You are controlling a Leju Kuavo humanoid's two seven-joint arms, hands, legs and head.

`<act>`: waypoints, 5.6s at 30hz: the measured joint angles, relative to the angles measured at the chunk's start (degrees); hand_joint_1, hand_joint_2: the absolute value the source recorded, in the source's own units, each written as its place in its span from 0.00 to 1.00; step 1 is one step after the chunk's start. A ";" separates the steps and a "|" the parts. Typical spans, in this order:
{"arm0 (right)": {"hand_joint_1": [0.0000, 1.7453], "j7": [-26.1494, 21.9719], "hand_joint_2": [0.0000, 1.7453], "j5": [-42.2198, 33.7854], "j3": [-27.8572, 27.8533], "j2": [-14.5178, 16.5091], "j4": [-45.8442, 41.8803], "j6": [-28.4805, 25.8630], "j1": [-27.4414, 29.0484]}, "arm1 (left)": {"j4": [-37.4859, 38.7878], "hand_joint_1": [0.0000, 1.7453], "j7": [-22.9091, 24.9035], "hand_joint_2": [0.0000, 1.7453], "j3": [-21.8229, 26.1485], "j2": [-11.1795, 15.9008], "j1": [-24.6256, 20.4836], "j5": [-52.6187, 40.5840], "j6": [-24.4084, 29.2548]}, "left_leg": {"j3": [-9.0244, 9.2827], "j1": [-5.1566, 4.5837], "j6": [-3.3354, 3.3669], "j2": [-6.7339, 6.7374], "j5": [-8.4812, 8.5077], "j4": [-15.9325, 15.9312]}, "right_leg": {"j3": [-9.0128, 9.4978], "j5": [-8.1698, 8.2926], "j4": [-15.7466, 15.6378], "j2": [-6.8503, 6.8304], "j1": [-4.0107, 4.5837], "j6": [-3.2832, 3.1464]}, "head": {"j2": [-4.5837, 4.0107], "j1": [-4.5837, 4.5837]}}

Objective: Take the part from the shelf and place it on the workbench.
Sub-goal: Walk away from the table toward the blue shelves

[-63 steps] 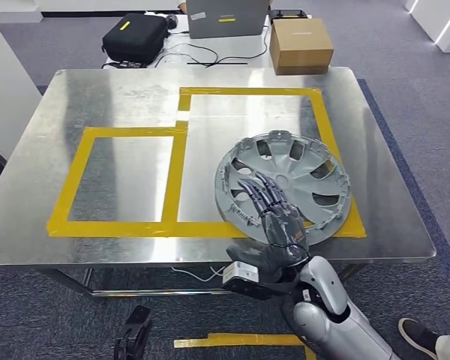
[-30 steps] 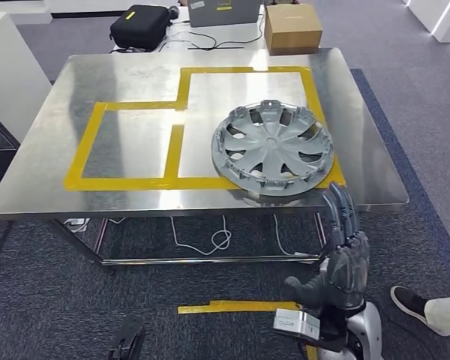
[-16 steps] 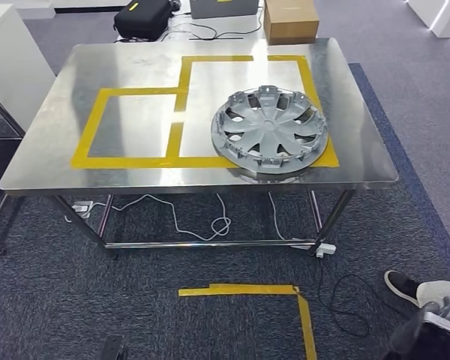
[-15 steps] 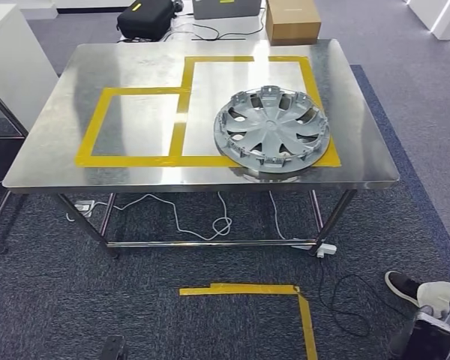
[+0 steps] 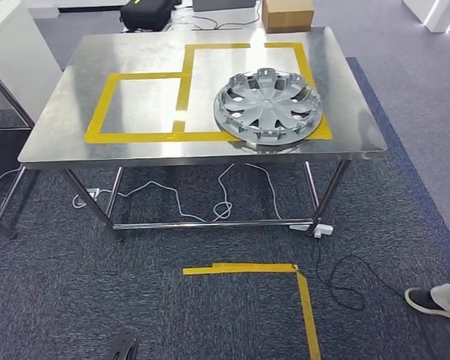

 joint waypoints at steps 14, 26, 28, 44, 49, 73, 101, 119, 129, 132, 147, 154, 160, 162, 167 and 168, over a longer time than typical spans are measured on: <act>0.00 0.03 0.00 0.78 -3.84 -0.19 7.93 4.14 -2.88 | 0.02 0.00 0.09 0.00 -0.96 -0.25 -0.53 -1.13 -0.04 | 12.43 0.37 -0.05 -0.55 -9.53 -2.12 | -10.42 8.86 1.97 -0.84 0.62 -0.87 | 0.00 -0.13; 0.00 0.20 0.00 7.74 -1.56 -3.31 9.91 17.94 -3.04 | 0.04 0.00 -1.69 0.00 1.50 -0.30 0.77 4.38 1.79 | 2.73 0.22 0.98 -1.22 -2.12 -2.13 | -7.08 4.74 12.46 2.00 0.30 0.17 | 0.00 0.14; 0.00 1.26 0.00 9.12 -0.68 -3.52 10.20 18.25 -2.89 | 0.06 0.00 -1.40 0.00 2.27 -0.19 1.47 4.92 2.73 | 1.44 -0.01 0.56 -2.28 -1.11 -1.17 | -0.77 1.74 3.29 4.08 0.23 -0.27 | 0.00 0.09; 0.00 6.56 0.00 17.71 5.76 -6.11 11.18 16.29 -1.15 | 0.13 0.00 -6.05 0.00 8.38 -1.10 4.13 8.28 5.53 | 6.56 0.47 -0.58 2.98 -5.76 0.22 | -0.34 1.08 -0.19 -6.62 0.50 -0.65 | 0.00 -0.63; 0.00 6.74 0.00 18.20 6.44 -6.70 11.29 15.93 -1.22 | 0.13 0.00 -6.55 0.00 8.67 -1.54 4.10 8.57 5.26 | 5.76 0.88 1.44 0.54 -4.98 -1.22 | -3.85 -3.18 6.76 -2.19 0.32 0.59 | 0.00 -0.33; 0.00 2.24 0.00 20.27 7.46 -10.50 11.36 14.84 -1.71 | 0.41 0.00 -7.32 0.00 14.24 0.28 2.81 13.95 -2.81 | 5.31 0.66 -1.11 3.62 -5.71 0.22 | -4.13 3.20 1.41 -6.02 0.05 -0.40 | 0.00 -1.34; 0.00 -15.12 0.00 19.57 4.01 -6.77 12.09 11.40 -1.99 | 0.52 0.00 -11.40 0.00 11.04 -0.91 3.30 5.77 0.02 | 1.10 1.03 -1.67 1.43 -5.97 6.20 | -4.11 2.42 1.81 -4.75 -0.24 -1.11 | 0.00 -1.47; 0.00 -14.56 0.00 19.85 4.22 -6.04 12.18 10.87 -1.32 | 0.93 0.00 -7.58 0.00 11.03 -2.17 3.90 5.84 -0.05 | 3.69 0.55 0.20 -7.34 -5.46 0.81 | -6.88 3.23 3.09 4.89 -0.50 0.23 | 0.00 -1.02; 0.00 -17.93 0.00 23.73 5.64 -5.56 12.39 12.47 -1.88 | 0.93 0.00 -13.87 0.00 11.12 -1.53 2.12 7.09 -0.52 | -2.99 1.29 -2.20 -0.92 -10.50 14.66 | -4.99 2.94 1.95 -3.60 -0.27 -1.57 | 0.00 -1.65; 0.00 -17.40 0.00 24.13 6.02 -5.57 12.47 12.86 -2.17 | 0.93 0.00 -13.10 0.00 11.15 -1.23 1.54 6.64 0.82 | 2.58 0.91 -1.55 2.32 -5.75 3.94 | -4.36 2.13 1.98 -5.51 -0.04 -0.85 | 0.00 -1.67; 0.00 -16.66 0.00 25.30 6.86 -6.03 12.68 13.46 -2.14 | 0.91 0.00 -11.62 0.00 11.20 0.05 1.48 6.29 2.28 | 4.64 0.69 0.61 -6.23 -6.22 0.73 | -8.64 3.21 6.15 3.35 -0.47 0.37 | 0.00 -1.09; 0.00 -19.18 0.00 26.25 7.93 -6.65 12.76 13.50 -2.47 | 0.91 0.00 -12.08 0.00 13.29 0.71 2.42 9.94 4.43 | 1.74 1.21 -1.60 -4.36 -8.99 5.58 | -5.90 3.61 1.94 1.55 -0.32 -1.59 | 0.00 -1.48; 0.00 -22.25 0.00 24.42 7.77 -6.68 12.77 14.23 -4.05 | 0.91 0.00 -11.15 0.00 16.52 0.57 2.66 12.53 6.25 | -1.37 1.50 -2.27 -0.38 -8.68 11.23 | -4.76 2.55 1.88 -3.70 -0.01 -1.78 | 0.00 -1.61; 0.00 -22.26 0.00 25.13 7.79 -6.41 12.82 14.51 -4.49 | 0.91 0.00 -11.37 0.00 17.17 0.42 2.57 12.76 6.21 | 2.11 1.14 -1.84 2.17 -5.83 4.23 | -4.36 1.89 1.94 -5.11 0.24 -1.19 | 0.00 -1.60; 0.00 -21.57 0.00 27.93 8.88 -5.80 13.00 15.18 -5.29 | 0.91 0.00 -12.81 0.00 18.33 0.14 2.43 13.58 5.27 | 3.56 0.76 -0.01 1.64 -5.53 0.87 | -3.58 0.35 2.42 -6.43 0.37 0.24 | 0.00 -1.45; 0.00 -21.05 0.00 28.30 9.20 -5.72 13.03 15.43 -5.30 | 0.91 0.00 -13.03 0.00 18.56 0.10 2.29 13.86 5.12 | 3.63 0.88 0.37 1.02 -5.40 0.67 | -4.15 -0.63 3.95 -4.94 0.25 0.44 | 0.00 -1.32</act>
